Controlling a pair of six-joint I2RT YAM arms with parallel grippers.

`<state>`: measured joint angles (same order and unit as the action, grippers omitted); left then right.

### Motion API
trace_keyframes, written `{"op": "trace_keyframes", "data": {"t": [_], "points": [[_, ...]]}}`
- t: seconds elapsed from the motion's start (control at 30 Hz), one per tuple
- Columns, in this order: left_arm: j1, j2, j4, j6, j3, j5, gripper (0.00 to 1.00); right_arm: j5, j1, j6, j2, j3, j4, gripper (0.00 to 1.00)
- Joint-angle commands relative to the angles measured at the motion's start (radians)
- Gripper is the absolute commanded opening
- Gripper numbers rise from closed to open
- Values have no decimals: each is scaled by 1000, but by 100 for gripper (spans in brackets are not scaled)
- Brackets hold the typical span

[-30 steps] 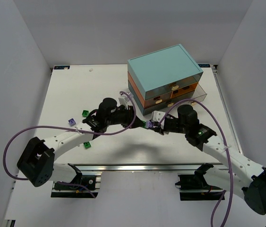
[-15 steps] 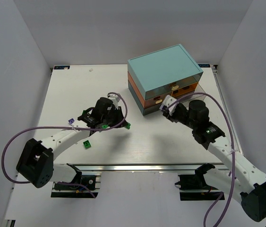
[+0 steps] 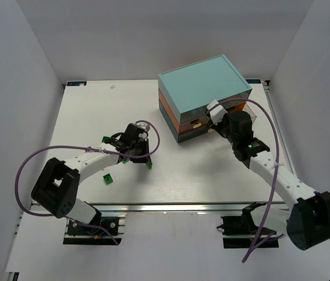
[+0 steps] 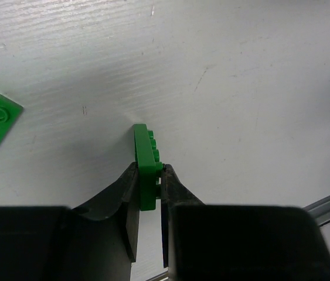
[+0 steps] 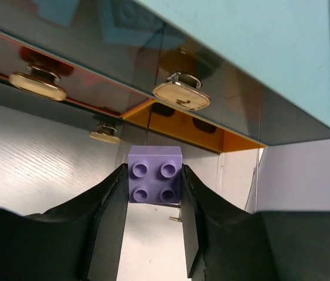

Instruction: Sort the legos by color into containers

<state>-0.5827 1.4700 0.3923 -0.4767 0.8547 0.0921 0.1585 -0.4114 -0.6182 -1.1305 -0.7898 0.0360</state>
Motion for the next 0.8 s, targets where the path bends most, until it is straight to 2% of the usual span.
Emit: {"op": "trace_keyframes", "data": {"t": [0.0,0.03,0.07,0.1,0.2,0.3,0.53,0.57,0.67,0.7,0.77], "points": [[1,-7,30,23,15,-15,20,72,19,-17,-26,-71,79,0],[1,-19,25,23,11,-18,25,73,22,-14,-32,-80,77,0],[1,-25,25,23,7,-17,39,82,23,-15,-46,-83,79,0],[1,-31,23,23,6,-23,45,82,28,-15,-52,-86,77,0],[1,-51,26,24,4,-23,62,92,48,-23,-90,-98,81,0],[1,-83,28,24,-2,-26,74,84,72,-25,-121,-109,81,0],[1,-218,45,33,-8,-43,77,79,89,-6,-169,-135,65,1],[1,-238,51,33,-6,-55,80,76,92,-5,-175,-135,67,6],[1,-303,95,38,12,-149,82,70,100,11,-192,-152,47,26],[1,-312,111,38,21,-194,83,62,103,15,-193,-155,35,37],[1,-330,143,35,30,-227,84,52,108,24,-190,-154,31,48]]}}
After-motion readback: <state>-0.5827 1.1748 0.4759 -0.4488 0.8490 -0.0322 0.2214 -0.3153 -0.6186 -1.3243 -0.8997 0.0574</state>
